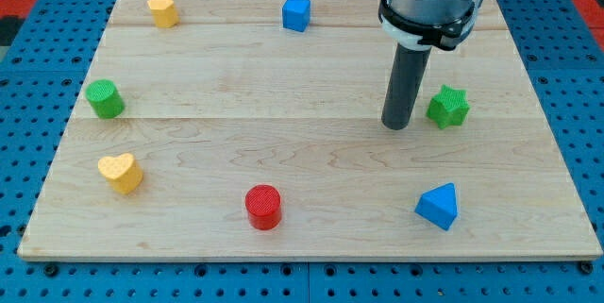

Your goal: Place your arm below green star

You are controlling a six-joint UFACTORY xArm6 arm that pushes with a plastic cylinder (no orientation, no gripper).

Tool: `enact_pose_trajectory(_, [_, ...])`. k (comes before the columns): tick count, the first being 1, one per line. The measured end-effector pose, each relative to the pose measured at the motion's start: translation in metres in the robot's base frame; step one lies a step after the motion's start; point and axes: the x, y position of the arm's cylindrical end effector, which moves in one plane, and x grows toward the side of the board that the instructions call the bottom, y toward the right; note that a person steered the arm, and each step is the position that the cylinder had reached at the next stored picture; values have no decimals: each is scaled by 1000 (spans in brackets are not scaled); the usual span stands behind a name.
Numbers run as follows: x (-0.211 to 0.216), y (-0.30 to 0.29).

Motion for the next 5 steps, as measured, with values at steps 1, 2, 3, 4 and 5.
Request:
enact_pose_trajectory(1, [-4, -1])
enact_pose_trajectory(2, [-9, -24])
enact_pose_trajectory(3, [-9, -31])
enact_pose_trajectory(4, [-9, -32])
enact_pose_trajectory(5, [-7, -26])
